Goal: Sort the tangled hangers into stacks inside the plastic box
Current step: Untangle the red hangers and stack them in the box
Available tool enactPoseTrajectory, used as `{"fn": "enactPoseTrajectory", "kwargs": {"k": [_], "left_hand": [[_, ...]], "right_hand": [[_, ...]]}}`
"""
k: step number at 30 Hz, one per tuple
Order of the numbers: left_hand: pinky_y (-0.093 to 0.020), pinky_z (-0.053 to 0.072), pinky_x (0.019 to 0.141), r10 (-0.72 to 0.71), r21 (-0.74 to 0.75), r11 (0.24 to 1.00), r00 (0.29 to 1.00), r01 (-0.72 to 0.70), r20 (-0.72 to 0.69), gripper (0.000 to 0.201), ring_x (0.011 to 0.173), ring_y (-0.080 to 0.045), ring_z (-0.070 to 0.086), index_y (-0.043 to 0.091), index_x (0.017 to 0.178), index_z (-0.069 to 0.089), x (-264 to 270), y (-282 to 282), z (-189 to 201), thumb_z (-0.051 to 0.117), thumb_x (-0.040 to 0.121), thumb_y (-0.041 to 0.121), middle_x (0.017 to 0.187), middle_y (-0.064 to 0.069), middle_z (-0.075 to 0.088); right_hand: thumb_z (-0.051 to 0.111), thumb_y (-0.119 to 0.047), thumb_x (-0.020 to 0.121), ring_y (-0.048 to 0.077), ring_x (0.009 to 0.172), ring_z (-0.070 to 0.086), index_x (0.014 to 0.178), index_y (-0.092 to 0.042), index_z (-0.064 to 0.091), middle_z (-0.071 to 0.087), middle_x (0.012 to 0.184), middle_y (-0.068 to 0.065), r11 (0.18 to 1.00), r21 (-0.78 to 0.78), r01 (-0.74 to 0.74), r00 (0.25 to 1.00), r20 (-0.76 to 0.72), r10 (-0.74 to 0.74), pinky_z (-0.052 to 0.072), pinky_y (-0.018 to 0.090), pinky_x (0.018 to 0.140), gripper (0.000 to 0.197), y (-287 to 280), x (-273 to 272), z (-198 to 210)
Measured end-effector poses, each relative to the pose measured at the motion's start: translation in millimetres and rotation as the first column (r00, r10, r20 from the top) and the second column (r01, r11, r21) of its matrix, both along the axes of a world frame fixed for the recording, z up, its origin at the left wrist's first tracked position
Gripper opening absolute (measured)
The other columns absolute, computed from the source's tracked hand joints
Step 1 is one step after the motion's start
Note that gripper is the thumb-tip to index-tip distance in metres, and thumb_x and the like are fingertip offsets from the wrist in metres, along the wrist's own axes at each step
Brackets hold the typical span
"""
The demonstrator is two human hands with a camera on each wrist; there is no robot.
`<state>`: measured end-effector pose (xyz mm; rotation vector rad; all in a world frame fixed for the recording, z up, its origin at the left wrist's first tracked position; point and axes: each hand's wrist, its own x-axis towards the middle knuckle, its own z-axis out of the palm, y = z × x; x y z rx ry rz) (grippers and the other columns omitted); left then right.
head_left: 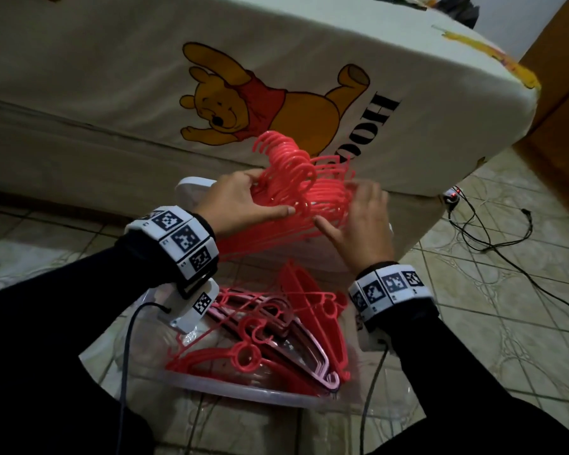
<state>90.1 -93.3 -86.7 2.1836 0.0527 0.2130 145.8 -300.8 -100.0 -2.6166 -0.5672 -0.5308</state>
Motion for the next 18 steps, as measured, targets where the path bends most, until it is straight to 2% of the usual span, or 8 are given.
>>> {"fn": "enactPoseTrajectory", "kwargs": {"k": [3, 7, 10, 12, 14, 15, 16, 18], "left_hand": [[-0.031, 0.051, 0.091, -0.099, -0.026, 0.995, 0.993, 0.097, -0.065, 0.039, 0.089, 0.002, 0.065, 0.034, 0.099, 0.066, -1.4, -7.6, -5.6, 0.078, 0.065, 0.05, 0.093, 0.015, 0.071], [-0.02, 0.049, 0.079, -0.163, -0.078, 0.985, 0.982, 0.156, -0.093, 0.038, 0.082, 0.006, 0.065, 0.028, 0.098, 0.069, -1.4, -13.3, -9.8, 0.08, 0.067, 0.046, 0.09, 0.016, 0.072], [-0.018, 0.046, 0.074, -0.181, -0.064, 0.983, 0.977, 0.175, -0.113, 0.034, 0.078, 0.007, 0.065, 0.029, 0.094, 0.071, -0.8, -11.6, -8.0, 0.078, 0.068, 0.049, 0.086, 0.017, 0.072], [-0.021, 0.048, 0.075, -0.184, -0.055, 0.982, 0.974, 0.179, -0.13, 0.031, 0.078, 0.007, 0.064, 0.033, 0.09, 0.07, -1.0, -11.7, -8.7, 0.076, 0.068, 0.054, 0.084, 0.019, 0.071], [-0.025, 0.051, 0.079, -0.175, -0.034, 0.985, 0.974, 0.171, -0.142, 0.037, 0.08, 0.004, 0.065, 0.034, 0.09, 0.07, -1.3, -12.6, -10.7, 0.073, 0.066, 0.061, 0.085, 0.016, 0.071], [-0.027, 0.052, 0.081, -0.171, -0.019, 0.985, 0.974, 0.17, -0.148, 0.044, 0.083, 0.001, 0.065, 0.032, 0.094, 0.07, -1.4, -12.8, -11.8, 0.072, 0.064, 0.065, 0.088, 0.014, 0.071], [-0.028, 0.052, 0.081, -0.169, -0.007, 0.985, 0.974, 0.17, -0.151, 0.05, 0.086, -0.001, 0.065, 0.031, 0.097, 0.07, -1.5, -12.8, -12.6, 0.07, 0.063, 0.067, 0.09, 0.013, 0.071], [-0.025, 0.05, 0.079, -0.176, 0.01, 0.984, 0.973, 0.179, -0.151, 0.051, 0.086, 0.002, 0.063, 0.031, 0.098, 0.069, -1.8, -12.4, -13.8, 0.069, 0.064, 0.069, 0.092, 0.015, 0.07]], "right_hand": [[0.064, -0.028, 0.084, 0.027, 0.143, 0.015, 0.144, -0.011, 0.026, 0.024, 0.153, 0.01, 0.96, -0.225, -0.166, 0.986, -0.011, 0.168, 0.017, 0.043, 0.116, 0.073, 2.6, -0.5, -0.1], [0.055, -0.027, 0.091, 0.026, 0.146, -0.006, 0.149, -0.011, 0.013, 0.003, 0.159, 0.008, 0.924, -0.351, -0.154, 0.987, -0.01, 0.161, -0.001, 0.05, 0.118, 0.073, 1.8, -4.2, -2.8], [0.056, -0.016, 0.091, 0.026, 0.146, 0.005, 0.149, -0.008, 0.018, 0.015, 0.157, 0.01, 0.913, -0.341, -0.224, 0.969, 0.021, 0.245, 0.004, 0.049, 0.118, 0.07, 1.3, -3.4, -0.5], [0.052, -0.008, 0.09, 0.028, 0.139, 0.03, 0.142, -0.006, 0.034, 0.039, 0.146, 0.015, 0.903, -0.322, -0.284, 0.957, -0.031, 0.29, 0.018, 0.041, 0.115, 0.055, 2.1, -2.3, -0.3], [0.049, -0.008, 0.091, 0.032, 0.113, 0.055, 0.124, -0.003, 0.05, 0.059, 0.12, 0.017, 0.901, -0.313, -0.3, 0.953, -0.062, 0.296, 0.038, 0.036, 0.091, 0.034, 0.4, -2.3, 0.2], [0.048, -0.011, 0.092, 0.033, 0.102, 0.058, 0.117, -0.004, 0.053, 0.062, 0.11, 0.016, 0.894, -0.339, -0.295, 0.955, -0.07, 0.288, 0.039, 0.036, 0.078, 0.026, -0.5, -2.9, 0.8], [0.047, -0.013, 0.092, 0.034, 0.098, 0.059, 0.114, -0.005, 0.053, 0.063, 0.107, 0.015, 0.882, -0.372, -0.291, 0.956, -0.076, 0.284, 0.038, 0.036, 0.072, 0.023, -1.4, -3.0, 0.8], [0.046, -0.016, 0.094, 0.034, 0.101, 0.059, 0.116, -0.007, 0.051, 0.062, 0.111, 0.016, 0.866, -0.383, -0.321, 0.947, -0.101, 0.306, 0.042, 0.038, 0.075, 0.025, -1.5, -4.0, 0.7]]}}
